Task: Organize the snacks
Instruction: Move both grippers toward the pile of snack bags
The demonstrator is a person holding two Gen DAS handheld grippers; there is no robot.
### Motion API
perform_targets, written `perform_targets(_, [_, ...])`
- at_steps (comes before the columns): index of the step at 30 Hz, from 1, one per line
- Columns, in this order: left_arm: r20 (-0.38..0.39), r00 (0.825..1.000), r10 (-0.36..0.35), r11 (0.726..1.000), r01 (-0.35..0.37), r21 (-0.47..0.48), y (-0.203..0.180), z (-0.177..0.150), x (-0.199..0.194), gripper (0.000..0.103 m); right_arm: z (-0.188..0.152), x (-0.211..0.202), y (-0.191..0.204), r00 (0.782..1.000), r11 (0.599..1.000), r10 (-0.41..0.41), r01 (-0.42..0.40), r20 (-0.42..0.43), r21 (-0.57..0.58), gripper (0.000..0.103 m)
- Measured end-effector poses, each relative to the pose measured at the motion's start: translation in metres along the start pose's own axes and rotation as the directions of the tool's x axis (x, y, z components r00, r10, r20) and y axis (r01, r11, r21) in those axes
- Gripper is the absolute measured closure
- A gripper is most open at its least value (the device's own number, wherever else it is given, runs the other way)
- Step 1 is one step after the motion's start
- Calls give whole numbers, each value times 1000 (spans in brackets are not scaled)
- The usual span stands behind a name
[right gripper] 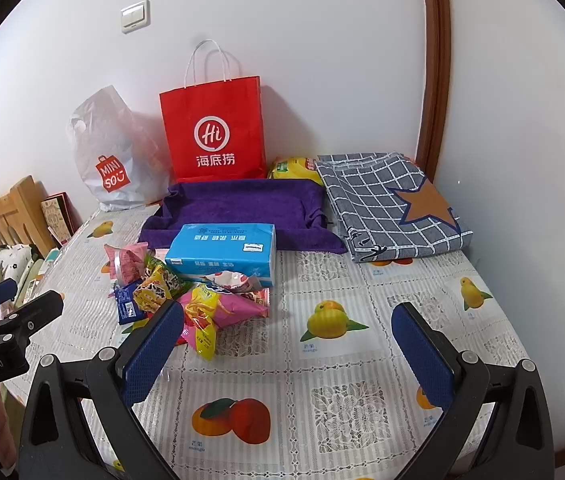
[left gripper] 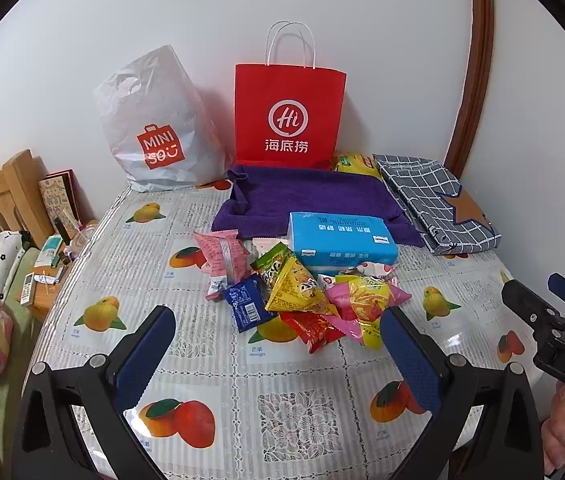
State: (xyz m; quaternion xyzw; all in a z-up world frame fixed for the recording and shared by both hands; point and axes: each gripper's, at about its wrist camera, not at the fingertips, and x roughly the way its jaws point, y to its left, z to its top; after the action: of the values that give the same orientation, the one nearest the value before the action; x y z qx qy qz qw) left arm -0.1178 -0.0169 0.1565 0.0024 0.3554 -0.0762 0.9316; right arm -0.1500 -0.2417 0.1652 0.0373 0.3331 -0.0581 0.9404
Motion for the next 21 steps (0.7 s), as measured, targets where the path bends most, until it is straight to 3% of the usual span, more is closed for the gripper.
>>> perform_targets(21, [-4, 1000, 24, 1000, -24, 12, 4, 4, 2, 1, -1, 0, 5, 1000, 1000, 22, -22, 8, -3, 2])
